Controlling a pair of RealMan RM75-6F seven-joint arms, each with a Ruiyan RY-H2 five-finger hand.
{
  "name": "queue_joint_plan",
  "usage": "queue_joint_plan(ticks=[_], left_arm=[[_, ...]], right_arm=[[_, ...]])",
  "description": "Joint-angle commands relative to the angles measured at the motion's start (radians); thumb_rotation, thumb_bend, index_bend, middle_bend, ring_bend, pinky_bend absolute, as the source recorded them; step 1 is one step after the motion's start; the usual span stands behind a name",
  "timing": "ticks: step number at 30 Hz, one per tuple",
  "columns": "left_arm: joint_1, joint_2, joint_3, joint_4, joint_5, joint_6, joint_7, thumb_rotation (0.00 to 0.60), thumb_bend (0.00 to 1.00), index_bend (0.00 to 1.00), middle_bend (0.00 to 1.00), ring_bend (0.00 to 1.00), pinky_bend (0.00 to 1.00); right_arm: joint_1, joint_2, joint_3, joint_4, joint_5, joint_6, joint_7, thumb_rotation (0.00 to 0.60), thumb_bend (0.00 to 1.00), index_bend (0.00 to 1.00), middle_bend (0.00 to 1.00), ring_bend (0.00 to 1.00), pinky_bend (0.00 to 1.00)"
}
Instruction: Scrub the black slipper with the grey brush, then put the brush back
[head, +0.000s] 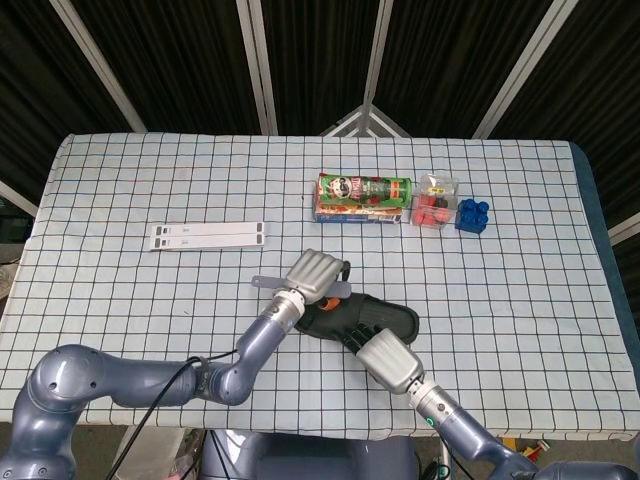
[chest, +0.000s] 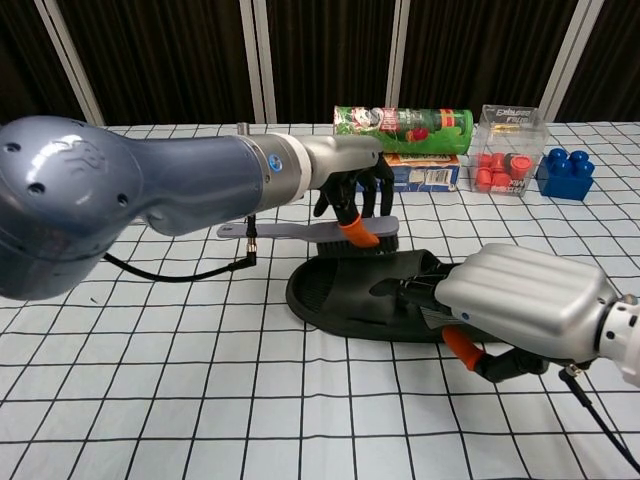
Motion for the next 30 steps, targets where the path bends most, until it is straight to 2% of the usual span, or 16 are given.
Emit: queue_joint_plan(ticks=[1,10,19,25,30], left_arm=[[-0.005,-0.022,-0.003,0.013,0.023,0.005,-0.017,0.600,0.68,0.56,0.73,0.61,0.64],[0.019,-0.100,-0.019,0.079,0.174,-0.003,-0.165,0.600,0.68,0.57,0.74,0.62,0.64],[0.050,-0.118,-0.056,0.101,0.295,0.008,-0.308,0.600,0.69,0.59,0.76,0.63,0.65],[0.058,-0.085,-0.044,0.090,0.286,-0.011,-0.278,0.600,0.69,0.59,0.76,0.63,0.65],[0.056,-0.036,-0.026,0.038,0.205,-0.035,-0.196,0.600,0.69,0.59,0.76,0.63,0.65]], right_arm=[[0.000,-0.001,-0.002,-0.001,-0.001,0.001,-0.002,0.600,0.80,0.00,0.23,0.23,0.42],[-0.004,0.001,-0.009,-0.008,0.003,0.006,-0.013,0.600,0.80,0.00,0.23,0.23,0.42],[-0.005,0.008,-0.010,-0.012,0.006,0.009,-0.013,0.600,0.80,0.00,0.23,0.23,0.42],[-0.004,0.015,-0.005,-0.017,0.008,0.012,-0.001,0.600,0.80,0.00,0.23,0.23,0.42],[-0.001,0.012,-0.007,-0.020,0.005,0.012,-0.012,0.600,0.80,0.00,0.23,0.23,0.42]])
